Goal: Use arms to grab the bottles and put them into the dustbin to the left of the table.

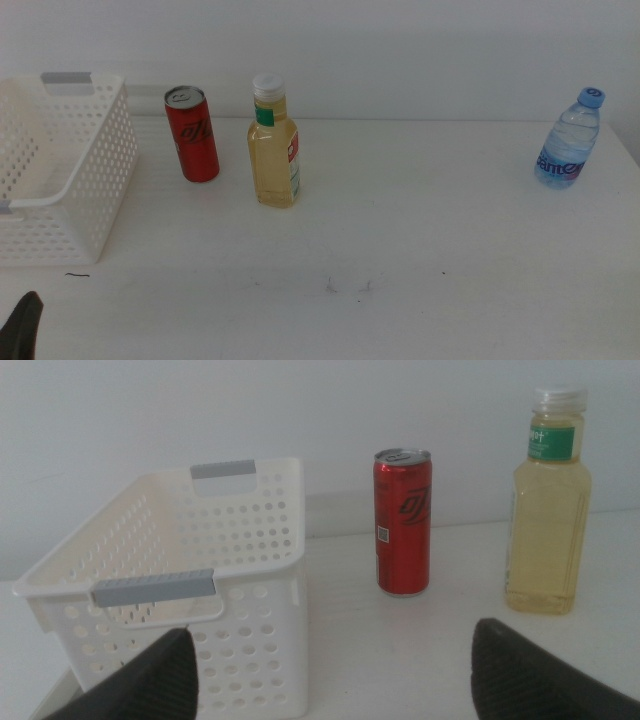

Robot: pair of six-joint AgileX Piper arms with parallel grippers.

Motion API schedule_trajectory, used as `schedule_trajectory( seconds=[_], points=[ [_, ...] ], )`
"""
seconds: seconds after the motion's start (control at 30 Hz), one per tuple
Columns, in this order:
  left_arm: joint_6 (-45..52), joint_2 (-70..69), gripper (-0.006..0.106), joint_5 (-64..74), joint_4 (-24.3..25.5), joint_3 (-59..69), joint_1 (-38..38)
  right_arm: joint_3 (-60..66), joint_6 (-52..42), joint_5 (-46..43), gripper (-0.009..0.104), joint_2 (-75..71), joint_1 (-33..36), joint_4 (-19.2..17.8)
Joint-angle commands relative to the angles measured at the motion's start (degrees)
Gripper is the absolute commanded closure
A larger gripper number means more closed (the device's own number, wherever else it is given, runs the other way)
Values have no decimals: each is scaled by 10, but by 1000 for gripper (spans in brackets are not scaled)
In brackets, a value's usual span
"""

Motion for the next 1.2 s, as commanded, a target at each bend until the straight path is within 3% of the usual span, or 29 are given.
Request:
schedule_trajectory(
  seconds=[0.0,0.23,0.4,0.57,0.77,1.17],
  points=[
    [-2,-2,7,-9,1,0,0,2,-6,-5,16,-3,-3,-3],
    [-2,303,7,-242,1,0,-92,2,-6,-5,16,-3,-3,-3],
    [-2,577,7,-549,-8,0,-155,2,-6,-5,16,-3,-3,-3],
    [-27,792,7,-783,-30,0,-159,2,-6,-5,16,-3,-3,-3],
    [-80,917,7,-783,-31,-24,-159,2,-6,-5,16,-3,-3,-3],
    [-74,926,7,-783,-34,-123,-159,2,-6,-5,16,-3,-3,-3]
  ],
)
